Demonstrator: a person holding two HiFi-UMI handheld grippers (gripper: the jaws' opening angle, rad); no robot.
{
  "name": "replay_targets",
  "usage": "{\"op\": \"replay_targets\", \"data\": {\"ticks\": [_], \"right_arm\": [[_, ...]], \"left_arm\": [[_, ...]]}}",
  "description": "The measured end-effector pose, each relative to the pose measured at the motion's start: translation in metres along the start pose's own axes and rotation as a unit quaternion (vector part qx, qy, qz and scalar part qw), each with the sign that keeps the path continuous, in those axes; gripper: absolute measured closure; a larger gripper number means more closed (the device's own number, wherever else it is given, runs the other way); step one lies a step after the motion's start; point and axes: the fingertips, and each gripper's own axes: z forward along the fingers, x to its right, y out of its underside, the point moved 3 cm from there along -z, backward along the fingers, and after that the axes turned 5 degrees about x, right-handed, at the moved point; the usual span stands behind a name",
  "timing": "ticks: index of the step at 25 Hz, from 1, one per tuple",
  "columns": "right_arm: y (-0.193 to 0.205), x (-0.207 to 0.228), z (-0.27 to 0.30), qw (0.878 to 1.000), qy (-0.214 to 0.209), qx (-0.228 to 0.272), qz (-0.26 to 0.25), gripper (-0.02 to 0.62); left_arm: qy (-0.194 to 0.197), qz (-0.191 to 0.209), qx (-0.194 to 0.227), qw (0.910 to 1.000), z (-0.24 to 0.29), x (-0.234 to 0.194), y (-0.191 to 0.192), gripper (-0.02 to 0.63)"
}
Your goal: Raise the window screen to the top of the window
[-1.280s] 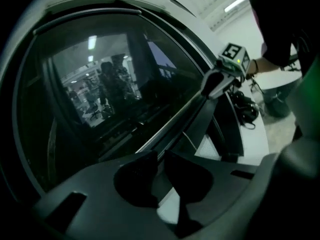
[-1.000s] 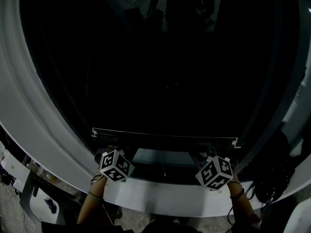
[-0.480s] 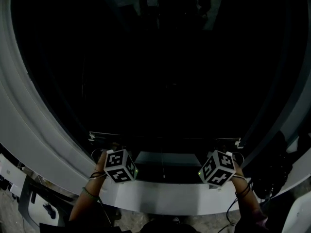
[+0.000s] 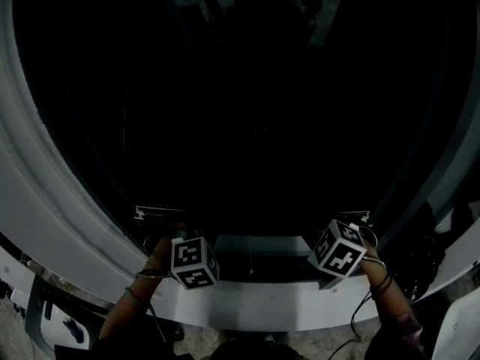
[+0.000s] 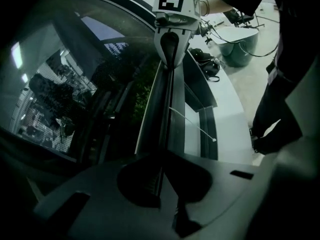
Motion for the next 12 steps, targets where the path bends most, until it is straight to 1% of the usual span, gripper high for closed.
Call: {"op": "replay_targets", "data": {"ticks": [2,4,6,7,9,10,11,12], "right_arm": [[0.0012,-0.0024,-0.0021,1.0,0.011,0.012,-0.016,0.561],[0.0008,-0.0049,-0.0023,0.998,0.034,0.019,-0.052,0.561],[0.0002,-0.0074,-0.0002,0.994,0.049,0.005,-0.097,0.561],[0.0004,-0.0084,0.0008,0.991,0.053,-0.011,-0.12,0.563],[0.0016,-0.0095,0.0023,0.985,0.056,-0.058,-0.154,0.568],[0.0019,-0.0087,0.0031,0.982,0.05,-0.087,-0.159,0.568],[0.0014,-0.0066,0.0041,0.981,0.037,-0.113,-0.155,0.569],[-0.0001,-0.0039,0.0053,0.981,0.017,-0.132,-0.145,0.571]], "left_arm": [[0.011,-0.021,0.019,0.9995,-0.0018,0.0002,-0.0001,0.581],[0.02,-0.041,0.04,0.9981,-0.0047,-0.002,0.0009,0.577],[0.021,-0.039,0.047,0.9979,-0.006,-0.0026,0.0019,0.577],[0.019,-0.028,0.042,0.9986,-0.0059,-0.002,0.0014,0.577],[0.018,0.017,0.012,0.9996,-0.0041,0.0006,-0.0008,0.578],[0.02,0.044,-0.009,0.9988,-0.0024,0.0014,-0.0015,0.581],[0.026,0.062,-0.03,0.9973,-0.0005,0.001,-0.0021,0.581],[0.034,0.066,-0.044,0.9963,0.001,-0.0003,-0.0025,0.581]]}}
